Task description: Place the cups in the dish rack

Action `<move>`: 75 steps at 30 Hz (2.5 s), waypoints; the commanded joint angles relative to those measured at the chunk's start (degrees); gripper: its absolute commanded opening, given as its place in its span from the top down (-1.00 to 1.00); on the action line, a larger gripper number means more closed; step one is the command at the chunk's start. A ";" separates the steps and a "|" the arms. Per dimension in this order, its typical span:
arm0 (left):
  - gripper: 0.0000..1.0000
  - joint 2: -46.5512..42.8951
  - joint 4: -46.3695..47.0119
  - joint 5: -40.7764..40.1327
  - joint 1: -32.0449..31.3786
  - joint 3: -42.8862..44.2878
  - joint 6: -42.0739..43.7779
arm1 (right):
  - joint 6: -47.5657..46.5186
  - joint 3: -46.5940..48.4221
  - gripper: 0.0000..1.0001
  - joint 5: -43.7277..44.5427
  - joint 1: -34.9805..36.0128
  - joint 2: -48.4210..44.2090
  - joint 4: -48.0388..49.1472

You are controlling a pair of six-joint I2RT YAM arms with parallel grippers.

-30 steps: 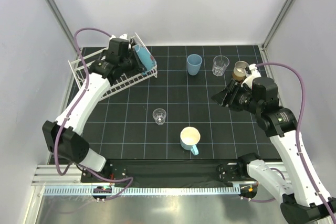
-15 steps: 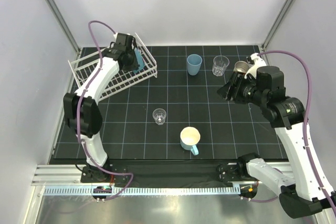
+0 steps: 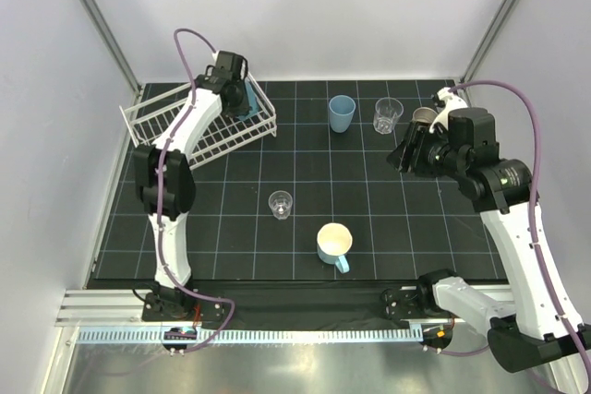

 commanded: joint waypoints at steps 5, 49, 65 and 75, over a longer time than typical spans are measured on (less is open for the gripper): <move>1.00 2.62 1.85 0.77 0.35 3.59 -0.07 | -2.43 4.18 -0.17 0.97 -1.36 2.29 -0.27; -0.15 1.57 -1.58 0.15 0.35 4.12 -2.62 | -1.73 0.05 -0.18 -2.46 -3.21 2.20 0.96; -0.23 -25.49 -1.85 10.16 0.35 -15.11 -10.26 | -1.82 -17.95 -0.32 -13.45 4.77 3.26 5.69; -0.31 -44.66 6.06 23.08 0.35 -35.42 -24.48 | 3.72 -24.03 -0.33 -9.68 18.93 7.39 11.15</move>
